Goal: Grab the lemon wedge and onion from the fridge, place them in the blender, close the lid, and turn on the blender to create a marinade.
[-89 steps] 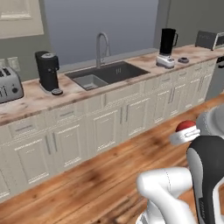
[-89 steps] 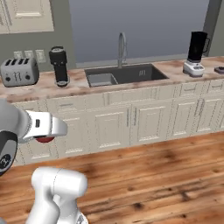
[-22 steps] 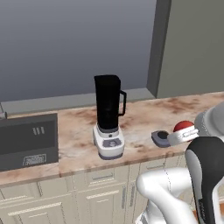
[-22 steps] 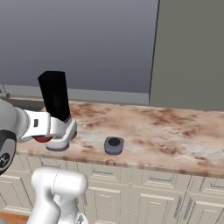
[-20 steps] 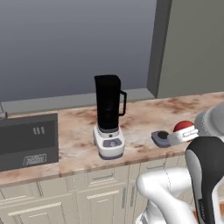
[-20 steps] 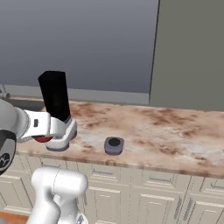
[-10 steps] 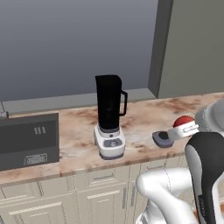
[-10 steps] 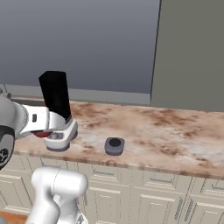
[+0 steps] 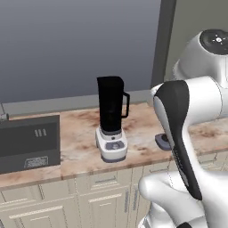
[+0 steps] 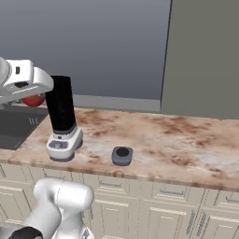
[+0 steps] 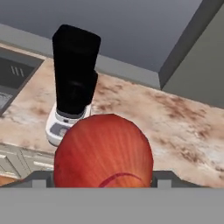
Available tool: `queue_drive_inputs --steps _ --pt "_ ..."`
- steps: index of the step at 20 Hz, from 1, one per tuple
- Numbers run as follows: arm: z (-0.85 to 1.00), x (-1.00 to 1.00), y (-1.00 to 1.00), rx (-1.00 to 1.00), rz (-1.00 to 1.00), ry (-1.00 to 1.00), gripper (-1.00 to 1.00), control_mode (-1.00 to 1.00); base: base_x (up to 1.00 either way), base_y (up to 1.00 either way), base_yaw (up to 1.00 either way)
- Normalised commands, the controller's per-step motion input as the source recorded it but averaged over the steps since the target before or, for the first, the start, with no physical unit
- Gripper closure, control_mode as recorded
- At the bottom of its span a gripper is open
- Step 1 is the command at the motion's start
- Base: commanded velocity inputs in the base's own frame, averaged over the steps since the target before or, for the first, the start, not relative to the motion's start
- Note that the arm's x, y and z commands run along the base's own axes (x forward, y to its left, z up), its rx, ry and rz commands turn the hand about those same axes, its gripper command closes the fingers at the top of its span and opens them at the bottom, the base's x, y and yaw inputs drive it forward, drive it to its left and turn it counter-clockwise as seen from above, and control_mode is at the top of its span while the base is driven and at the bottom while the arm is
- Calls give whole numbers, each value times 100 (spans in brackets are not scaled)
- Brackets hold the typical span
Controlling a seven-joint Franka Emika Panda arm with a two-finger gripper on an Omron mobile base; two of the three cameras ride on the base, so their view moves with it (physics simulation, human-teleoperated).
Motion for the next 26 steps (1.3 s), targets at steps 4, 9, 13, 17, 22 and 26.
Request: queue_drive_inputs --steps 4,9,13,17,22,26 --pt "33 72 23 0 2 25 100 -100 0 0 0" --pt "-15 21 0 10 8 2 100 -100 0 0 0" --pt "-12 53 7 9 0 -10 100 -100 0 0 0" --pt "-2 73 29 4 0 -2 100 -100 0 0 0" --pt "-3 73 38 0 0 1 100 -100 0 0 0" --pt "-6 64 37 0 0 7 100 -100 0 0 0"
